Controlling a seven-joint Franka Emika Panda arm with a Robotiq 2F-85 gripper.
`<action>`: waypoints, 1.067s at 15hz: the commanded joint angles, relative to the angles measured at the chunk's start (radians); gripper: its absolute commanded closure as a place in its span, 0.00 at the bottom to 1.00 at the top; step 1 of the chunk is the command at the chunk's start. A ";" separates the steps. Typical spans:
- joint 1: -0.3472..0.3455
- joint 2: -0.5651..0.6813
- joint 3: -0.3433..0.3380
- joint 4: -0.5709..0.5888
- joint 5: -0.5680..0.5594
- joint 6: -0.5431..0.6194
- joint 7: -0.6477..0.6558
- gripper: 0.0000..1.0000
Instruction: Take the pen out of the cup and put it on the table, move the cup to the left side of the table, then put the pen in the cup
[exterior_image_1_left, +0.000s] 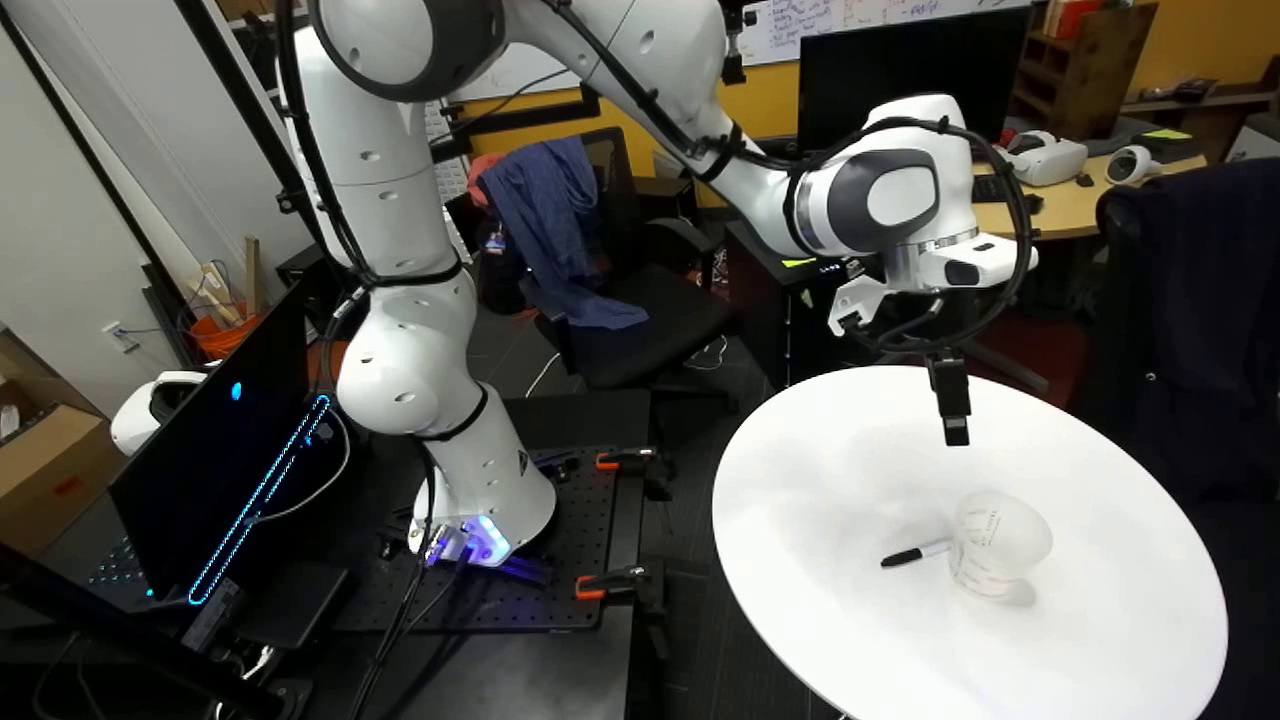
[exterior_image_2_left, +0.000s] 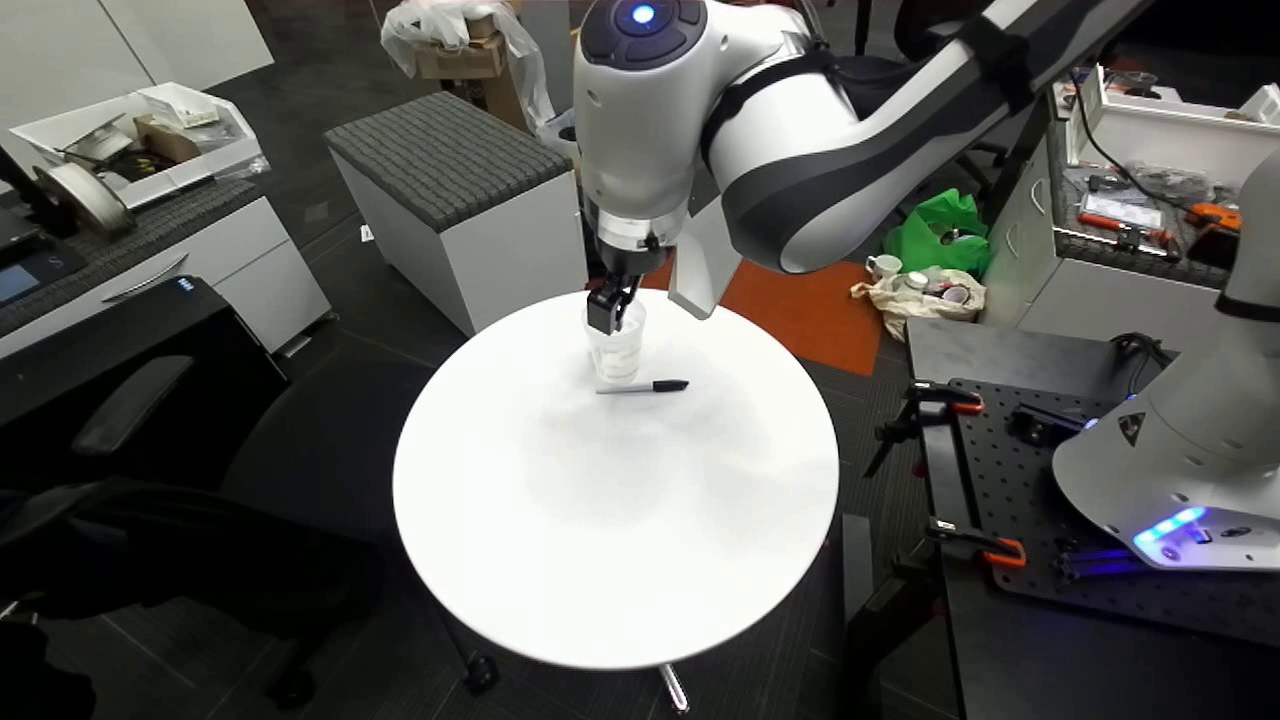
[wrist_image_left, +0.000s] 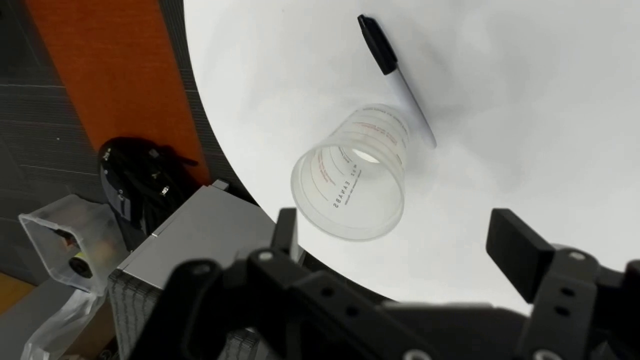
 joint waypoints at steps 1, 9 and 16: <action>-0.009 0.007 0.009 0.032 0.008 -0.036 -0.012 0.00; -0.057 0.026 0.001 0.017 0.041 0.125 -0.151 0.00; -0.094 0.103 -0.011 0.041 0.154 0.170 -0.358 0.00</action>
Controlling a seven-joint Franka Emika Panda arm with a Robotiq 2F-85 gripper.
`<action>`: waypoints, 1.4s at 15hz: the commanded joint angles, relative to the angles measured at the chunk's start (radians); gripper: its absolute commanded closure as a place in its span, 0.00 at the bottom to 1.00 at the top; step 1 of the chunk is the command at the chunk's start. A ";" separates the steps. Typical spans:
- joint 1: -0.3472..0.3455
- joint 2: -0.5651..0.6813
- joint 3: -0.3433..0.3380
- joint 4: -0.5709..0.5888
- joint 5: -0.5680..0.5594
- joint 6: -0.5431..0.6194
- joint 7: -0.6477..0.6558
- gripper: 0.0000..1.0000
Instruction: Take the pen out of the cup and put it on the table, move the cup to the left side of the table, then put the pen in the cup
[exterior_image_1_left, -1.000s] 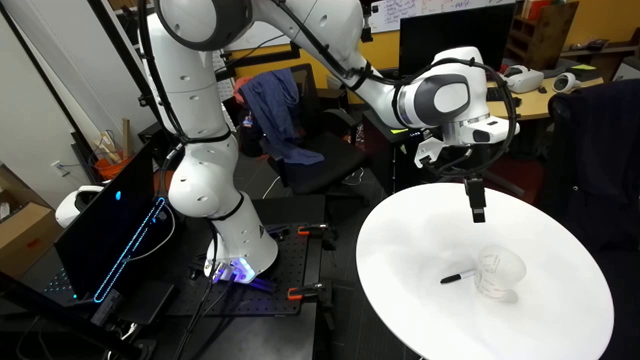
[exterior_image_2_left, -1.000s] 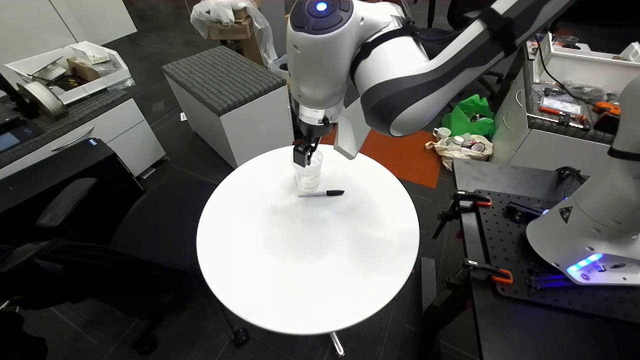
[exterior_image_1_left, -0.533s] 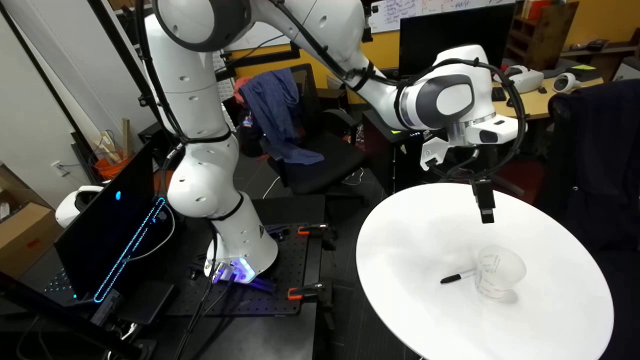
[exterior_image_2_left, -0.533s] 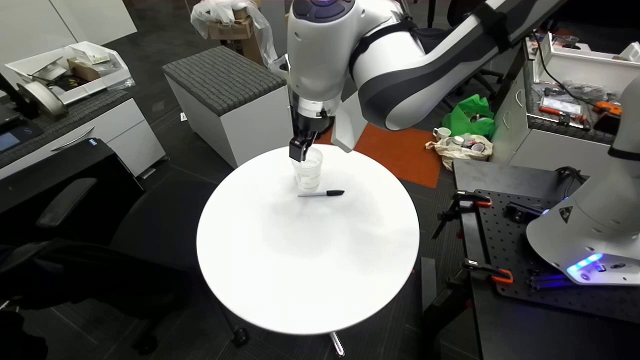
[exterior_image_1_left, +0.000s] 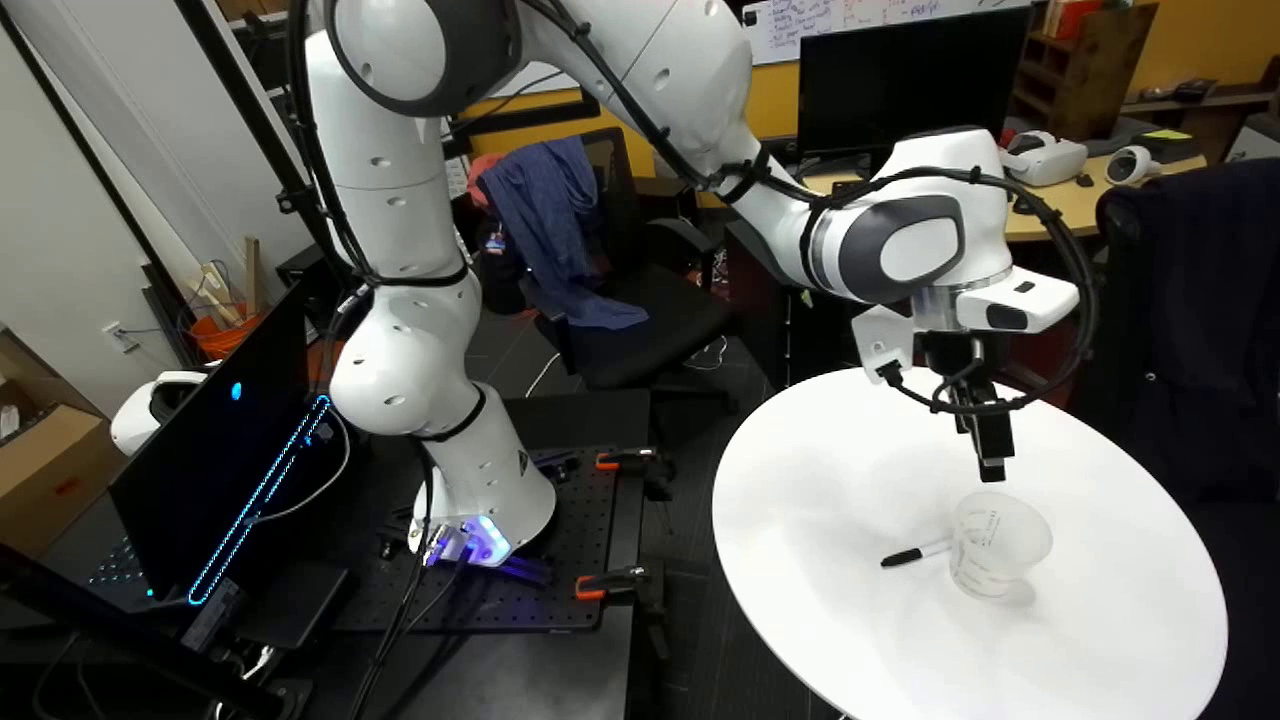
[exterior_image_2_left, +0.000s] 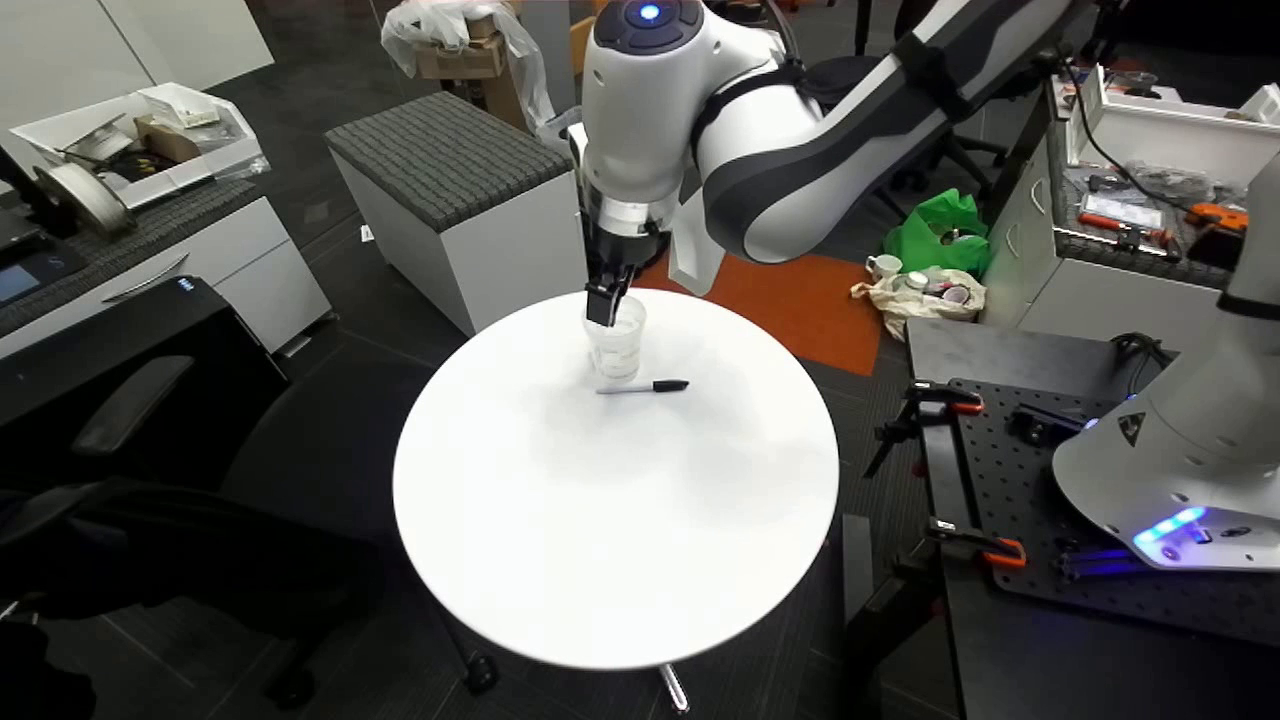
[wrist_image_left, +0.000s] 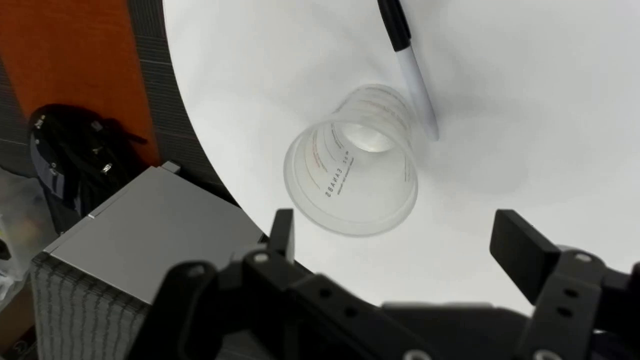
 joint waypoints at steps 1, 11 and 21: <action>-0.015 0.050 -0.006 0.033 0.067 0.023 -0.117 0.00; -0.048 0.172 -0.001 0.116 0.172 0.001 -0.333 0.00; -0.062 0.268 0.015 0.195 0.199 0.006 -0.506 0.00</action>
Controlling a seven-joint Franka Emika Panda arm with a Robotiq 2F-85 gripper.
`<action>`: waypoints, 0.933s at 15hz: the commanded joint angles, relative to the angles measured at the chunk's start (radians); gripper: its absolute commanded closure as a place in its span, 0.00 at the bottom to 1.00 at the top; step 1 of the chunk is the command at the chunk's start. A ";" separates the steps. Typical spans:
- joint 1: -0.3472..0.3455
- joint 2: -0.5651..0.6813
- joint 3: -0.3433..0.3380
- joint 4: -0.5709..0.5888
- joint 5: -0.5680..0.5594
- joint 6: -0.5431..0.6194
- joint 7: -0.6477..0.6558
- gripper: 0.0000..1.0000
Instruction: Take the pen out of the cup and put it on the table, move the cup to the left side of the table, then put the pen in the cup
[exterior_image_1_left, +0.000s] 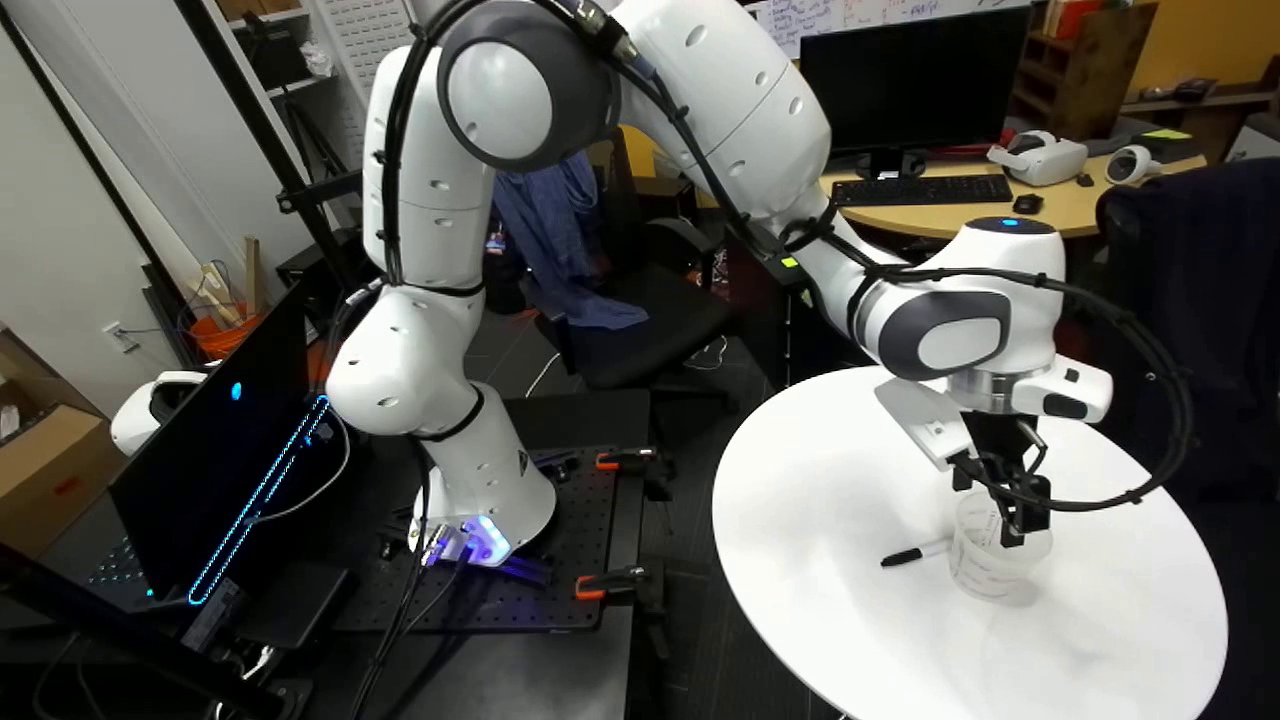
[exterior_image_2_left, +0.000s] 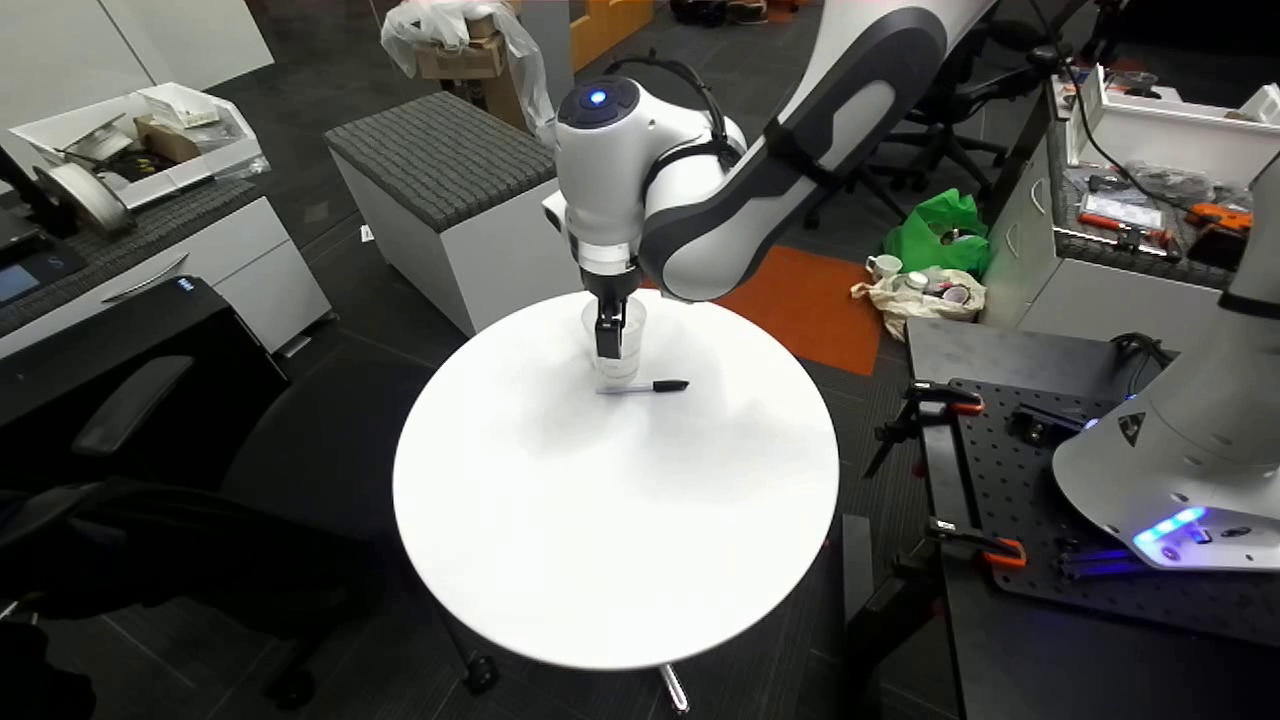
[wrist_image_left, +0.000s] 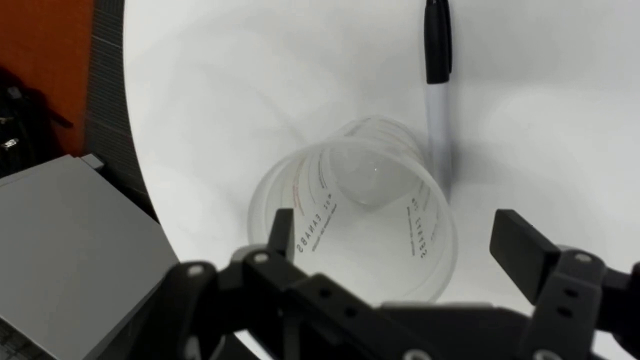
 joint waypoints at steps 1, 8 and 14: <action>-0.010 0.038 0.016 0.049 0.023 -0.002 -0.070 0.00; -0.017 0.071 0.037 0.092 0.040 -0.027 -0.135 0.00; -0.024 0.074 0.054 0.103 0.077 -0.033 -0.150 0.58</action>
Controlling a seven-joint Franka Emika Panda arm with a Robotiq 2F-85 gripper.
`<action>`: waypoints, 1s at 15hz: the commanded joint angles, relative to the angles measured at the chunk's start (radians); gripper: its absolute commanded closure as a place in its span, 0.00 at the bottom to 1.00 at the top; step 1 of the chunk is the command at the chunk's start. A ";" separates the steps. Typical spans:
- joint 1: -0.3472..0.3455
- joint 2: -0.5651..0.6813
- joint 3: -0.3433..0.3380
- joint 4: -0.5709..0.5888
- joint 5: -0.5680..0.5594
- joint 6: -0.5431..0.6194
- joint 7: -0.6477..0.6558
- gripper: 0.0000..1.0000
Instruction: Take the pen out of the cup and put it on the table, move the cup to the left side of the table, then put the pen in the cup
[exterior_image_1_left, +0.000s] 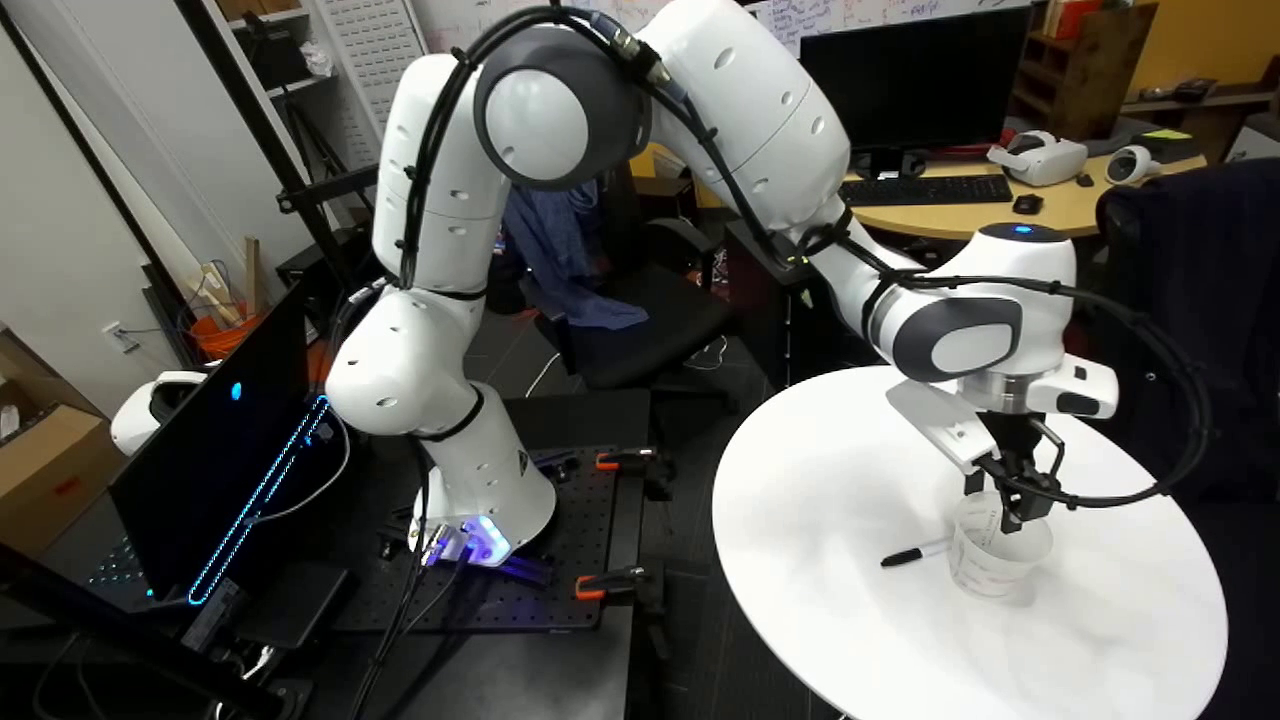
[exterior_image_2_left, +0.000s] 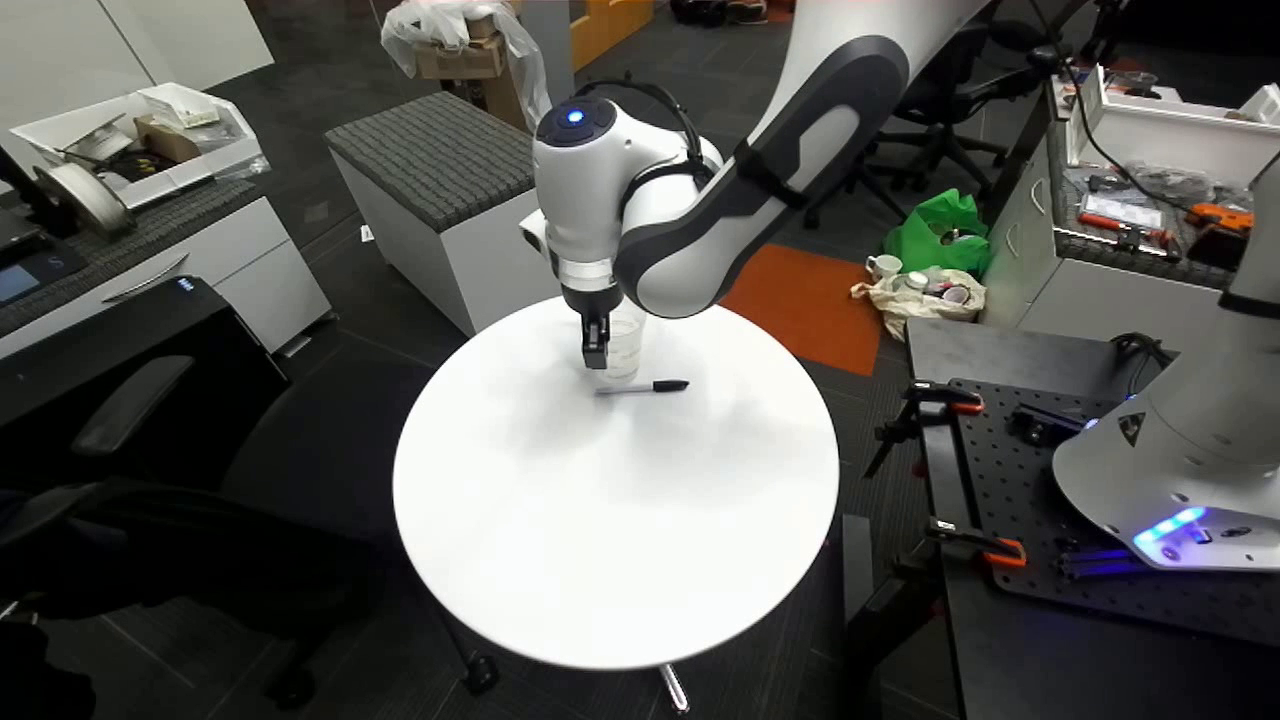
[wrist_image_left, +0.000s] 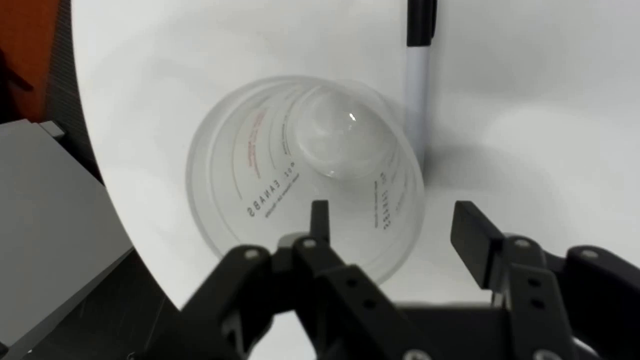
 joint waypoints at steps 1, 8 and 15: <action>-0.016 0.006 0.017 0.030 0.040 -0.032 -0.042 0.66; -0.019 0.003 0.005 0.041 0.059 -0.036 -0.018 1.00; 0.005 -0.045 -0.025 0.008 0.035 -0.023 0.036 0.99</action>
